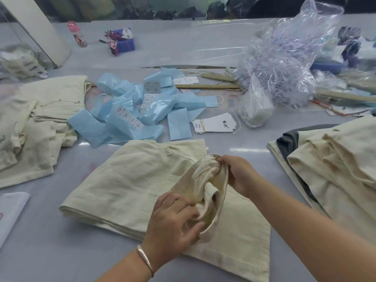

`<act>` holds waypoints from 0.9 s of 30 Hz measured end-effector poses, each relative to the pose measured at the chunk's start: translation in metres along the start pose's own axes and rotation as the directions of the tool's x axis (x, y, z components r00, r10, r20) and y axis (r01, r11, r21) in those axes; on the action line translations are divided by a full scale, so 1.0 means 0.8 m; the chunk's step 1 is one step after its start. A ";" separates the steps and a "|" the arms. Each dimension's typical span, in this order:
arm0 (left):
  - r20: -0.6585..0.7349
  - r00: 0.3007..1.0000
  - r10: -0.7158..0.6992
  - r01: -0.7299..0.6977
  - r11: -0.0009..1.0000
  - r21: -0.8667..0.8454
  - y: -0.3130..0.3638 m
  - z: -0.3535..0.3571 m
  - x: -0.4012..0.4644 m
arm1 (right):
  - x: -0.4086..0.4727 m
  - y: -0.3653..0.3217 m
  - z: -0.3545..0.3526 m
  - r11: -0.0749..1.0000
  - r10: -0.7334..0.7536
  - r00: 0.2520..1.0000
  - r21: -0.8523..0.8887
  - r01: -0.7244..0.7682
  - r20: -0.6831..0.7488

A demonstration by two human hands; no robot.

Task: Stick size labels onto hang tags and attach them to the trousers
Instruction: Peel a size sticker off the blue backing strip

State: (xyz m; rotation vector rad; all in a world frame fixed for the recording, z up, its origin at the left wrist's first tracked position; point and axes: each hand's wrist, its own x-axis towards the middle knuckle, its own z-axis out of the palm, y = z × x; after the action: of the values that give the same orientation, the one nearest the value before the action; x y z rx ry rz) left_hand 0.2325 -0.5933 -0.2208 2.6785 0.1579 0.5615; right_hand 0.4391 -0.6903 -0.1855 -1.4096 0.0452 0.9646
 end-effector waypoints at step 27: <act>0.410 0.799 -0.441 0.599 0.522 -0.606 0.005 0.042 0.004 | -0.100 0.141 0.018 0.271 -0.407 0.912 -0.946 0.177 0.054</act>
State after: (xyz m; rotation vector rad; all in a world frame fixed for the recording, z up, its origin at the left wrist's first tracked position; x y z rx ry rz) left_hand 0.2492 -0.6082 -0.2461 1.7486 0.5510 0.0865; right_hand 0.3154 -0.7364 -0.2282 -2.5092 -0.7614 0.4504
